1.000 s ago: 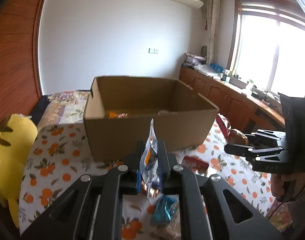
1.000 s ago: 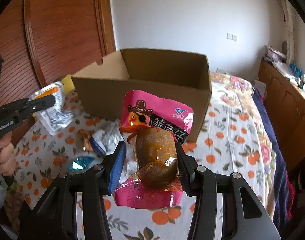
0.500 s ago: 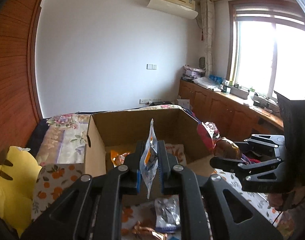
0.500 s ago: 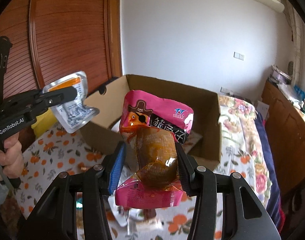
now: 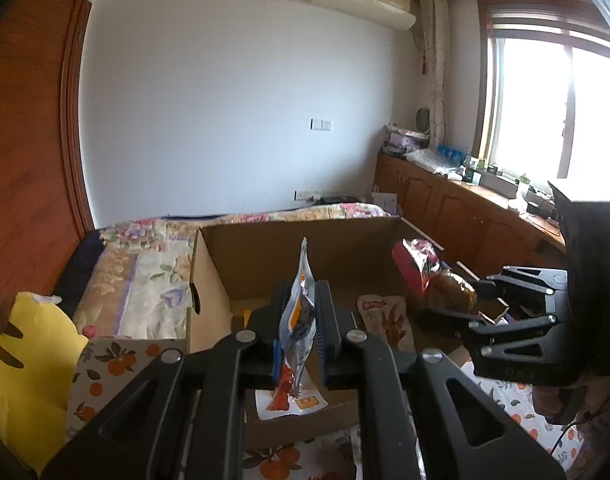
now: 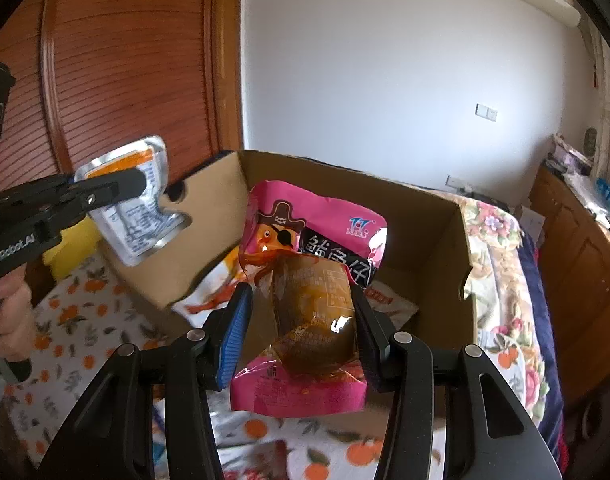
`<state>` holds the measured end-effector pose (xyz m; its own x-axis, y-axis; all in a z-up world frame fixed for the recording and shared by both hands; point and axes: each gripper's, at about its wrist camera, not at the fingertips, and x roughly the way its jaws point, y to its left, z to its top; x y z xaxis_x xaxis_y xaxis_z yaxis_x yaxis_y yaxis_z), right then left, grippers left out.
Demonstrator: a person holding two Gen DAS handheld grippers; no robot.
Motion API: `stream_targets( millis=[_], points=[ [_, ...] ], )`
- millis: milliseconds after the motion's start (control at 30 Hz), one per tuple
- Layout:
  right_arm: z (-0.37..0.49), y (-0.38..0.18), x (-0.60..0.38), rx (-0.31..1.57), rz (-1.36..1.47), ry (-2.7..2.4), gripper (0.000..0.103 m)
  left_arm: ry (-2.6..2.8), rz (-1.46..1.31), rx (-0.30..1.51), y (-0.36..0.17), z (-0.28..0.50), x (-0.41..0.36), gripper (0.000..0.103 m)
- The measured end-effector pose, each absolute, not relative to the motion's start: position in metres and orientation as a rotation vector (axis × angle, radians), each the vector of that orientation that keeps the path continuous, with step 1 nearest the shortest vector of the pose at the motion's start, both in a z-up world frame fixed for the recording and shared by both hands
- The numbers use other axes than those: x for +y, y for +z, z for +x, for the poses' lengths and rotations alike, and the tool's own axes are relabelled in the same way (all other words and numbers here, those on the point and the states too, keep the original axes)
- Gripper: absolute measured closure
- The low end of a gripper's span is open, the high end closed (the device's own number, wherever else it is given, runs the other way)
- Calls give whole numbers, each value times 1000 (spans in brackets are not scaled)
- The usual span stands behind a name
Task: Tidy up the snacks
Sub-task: 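Carry both held packets over the box and open both grippers, then withdraw both tools from the box back toward the remaining snacks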
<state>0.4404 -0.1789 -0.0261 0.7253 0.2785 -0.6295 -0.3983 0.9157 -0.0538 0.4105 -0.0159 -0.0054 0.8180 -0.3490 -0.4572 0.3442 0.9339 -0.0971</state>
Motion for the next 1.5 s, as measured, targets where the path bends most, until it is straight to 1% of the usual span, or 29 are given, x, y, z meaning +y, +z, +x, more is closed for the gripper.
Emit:
stream_targets(
  millis=[200, 333, 967, 1167, 1333, 1500],
  points=[
    [467, -45, -196, 724, -107, 348, 54, -362, -32, 548, -24, 422, -21, 92],
    [473, -59, -204, 752, -78, 334, 54, -364, -27, 582, -32, 424, -25, 90],
    [468, -56, -205, 728, -96, 330, 52, -362, 38, 591, -37, 406, -33, 89],
    [442, -37, -204, 654, -98, 341, 52, -371, 68, 576, -33, 388, -31, 89],
    [406, -15, -203, 632, -119, 359, 52, -382, 74, 566, -26, 360, -28, 89],
    [364, -5, -213, 628, -96, 359, 51, -404, 67, 577, -28, 325, -23, 89]
  ],
)
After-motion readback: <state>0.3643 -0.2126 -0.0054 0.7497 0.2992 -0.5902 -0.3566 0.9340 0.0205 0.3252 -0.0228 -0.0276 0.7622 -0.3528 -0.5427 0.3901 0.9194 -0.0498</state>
